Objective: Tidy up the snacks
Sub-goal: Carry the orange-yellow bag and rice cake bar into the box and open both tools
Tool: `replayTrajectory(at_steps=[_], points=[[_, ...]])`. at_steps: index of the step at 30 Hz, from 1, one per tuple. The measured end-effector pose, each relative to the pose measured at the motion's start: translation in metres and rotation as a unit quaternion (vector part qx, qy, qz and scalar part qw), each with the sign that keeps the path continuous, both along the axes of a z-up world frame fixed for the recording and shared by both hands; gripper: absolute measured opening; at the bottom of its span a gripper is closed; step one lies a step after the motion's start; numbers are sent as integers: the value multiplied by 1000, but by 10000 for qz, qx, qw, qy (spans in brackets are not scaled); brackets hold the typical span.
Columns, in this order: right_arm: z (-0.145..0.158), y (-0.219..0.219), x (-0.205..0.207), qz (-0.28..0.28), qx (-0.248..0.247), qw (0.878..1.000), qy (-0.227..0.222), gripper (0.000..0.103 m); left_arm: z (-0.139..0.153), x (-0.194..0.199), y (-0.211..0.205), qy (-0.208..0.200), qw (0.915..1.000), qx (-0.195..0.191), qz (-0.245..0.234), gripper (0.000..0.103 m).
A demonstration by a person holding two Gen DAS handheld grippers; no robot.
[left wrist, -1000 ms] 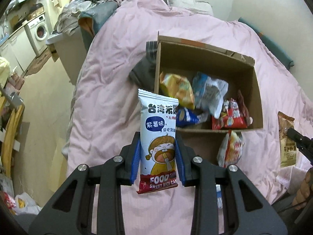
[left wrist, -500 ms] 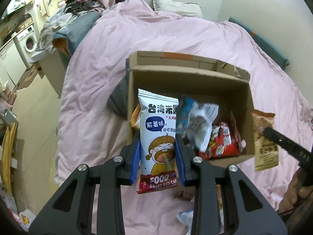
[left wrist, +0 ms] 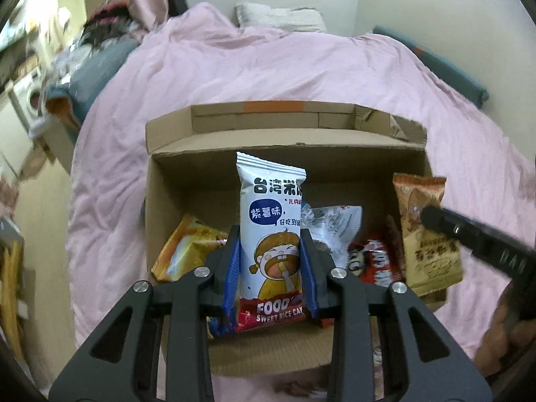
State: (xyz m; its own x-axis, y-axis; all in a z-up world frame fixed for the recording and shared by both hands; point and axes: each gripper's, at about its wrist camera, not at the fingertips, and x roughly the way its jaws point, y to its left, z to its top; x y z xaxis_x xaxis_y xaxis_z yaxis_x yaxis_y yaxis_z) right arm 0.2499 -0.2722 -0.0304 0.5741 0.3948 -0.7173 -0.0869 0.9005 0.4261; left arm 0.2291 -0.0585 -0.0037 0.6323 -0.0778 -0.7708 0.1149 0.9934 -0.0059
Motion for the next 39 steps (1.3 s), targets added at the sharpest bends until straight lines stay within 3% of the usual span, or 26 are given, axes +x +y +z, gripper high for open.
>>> replayTrajectory(at_steps=[2,8,26,36,38,39], points=[[-6,0,2,-42,26,9999,112,29,-9,1,-3,41,9999,107,-57,28],[-11,7,3,72,97,9997,232,29,-24,11,1,403,9987,-309,-26,28],[-22,9,5,57,89,9984,552,29,-32,15,9,628,9964,-543,171,29],[-25,6,5,73,109,9983,576,29,-28,14,15,459,9967,-555,365,30],[-25,6,5,83,117,9982,580,31,-27,14,15,451,9969,-526,363,34],[-25,6,5,77,106,9982,579,32,-26,13,15,434,9971,-511,366,42]])
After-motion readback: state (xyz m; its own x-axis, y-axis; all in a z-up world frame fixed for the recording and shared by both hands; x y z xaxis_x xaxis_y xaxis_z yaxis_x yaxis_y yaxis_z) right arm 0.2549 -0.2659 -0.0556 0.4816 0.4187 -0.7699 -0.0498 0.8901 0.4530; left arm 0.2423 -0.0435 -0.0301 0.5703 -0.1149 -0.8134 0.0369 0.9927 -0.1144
